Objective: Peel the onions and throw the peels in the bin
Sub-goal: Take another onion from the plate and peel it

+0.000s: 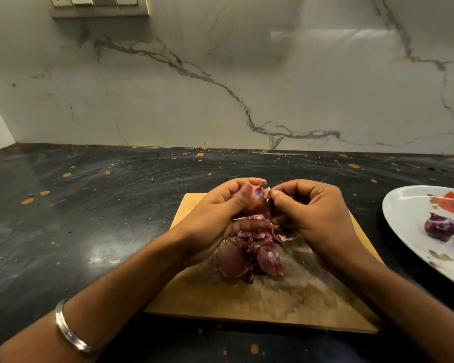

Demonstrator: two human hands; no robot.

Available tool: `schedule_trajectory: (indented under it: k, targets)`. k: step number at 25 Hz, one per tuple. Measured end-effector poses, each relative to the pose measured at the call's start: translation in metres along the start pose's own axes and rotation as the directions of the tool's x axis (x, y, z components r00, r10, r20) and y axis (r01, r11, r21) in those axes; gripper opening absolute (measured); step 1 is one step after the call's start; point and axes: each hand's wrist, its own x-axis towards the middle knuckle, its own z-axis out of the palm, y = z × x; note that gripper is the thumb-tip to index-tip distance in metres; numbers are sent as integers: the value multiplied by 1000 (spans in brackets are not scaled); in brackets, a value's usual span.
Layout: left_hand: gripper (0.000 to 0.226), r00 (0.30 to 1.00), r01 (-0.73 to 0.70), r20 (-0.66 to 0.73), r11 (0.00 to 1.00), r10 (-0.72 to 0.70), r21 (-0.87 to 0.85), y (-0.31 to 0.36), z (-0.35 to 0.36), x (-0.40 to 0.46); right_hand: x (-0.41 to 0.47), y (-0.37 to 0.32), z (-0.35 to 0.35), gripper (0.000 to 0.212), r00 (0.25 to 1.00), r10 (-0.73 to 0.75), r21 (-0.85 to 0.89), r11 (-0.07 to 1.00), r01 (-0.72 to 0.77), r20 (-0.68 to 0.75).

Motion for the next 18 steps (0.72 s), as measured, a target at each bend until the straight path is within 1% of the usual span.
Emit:
schedule_trajectory:
  k: [2,3,5,7,9,11,14,15,18]
  targets:
    - [42,1000,-3,0,1000,3,28,1,0,0,0,-1,1,7,1000,2,23,1000,-3,29]
    - [45,1000,-5,3,1000,5,14,1,0,0,1,-1,1,8,999,18,46,999,-19,35]
    - [46,1000,1,13,998,0,-55,3,0,-1,4,0,0,12,996,82,103,991,-85,37]
    - [45,1000,7,-3,997,-7,-82,4,-1,-1,5,0,-3,13,991,126,122,984,-130,38]
    - [43,1000,10,-12,996,-11,-85,4,-2,0,5,-1,-5,10,995,97,108,989,-99,19]
    - [40,1000,11,-23,996,-13,-87,3,-3,2,2,-3,-6,6,999,40,61,997,-39,-21]
    - [40,999,-1,-55,996,-4,-93,3,-6,4,0,-5,-9,16,999,-24,-66,998,22,-36]
    - [41,998,-12,-65,995,5,-99,2,-6,4,-2,-5,-10,17,999,-45,-134,990,43,-10]
    - [43,995,-37,-94,992,26,-117,1,-6,4,-5,-6,-9,16,986,-100,-329,934,139,134]
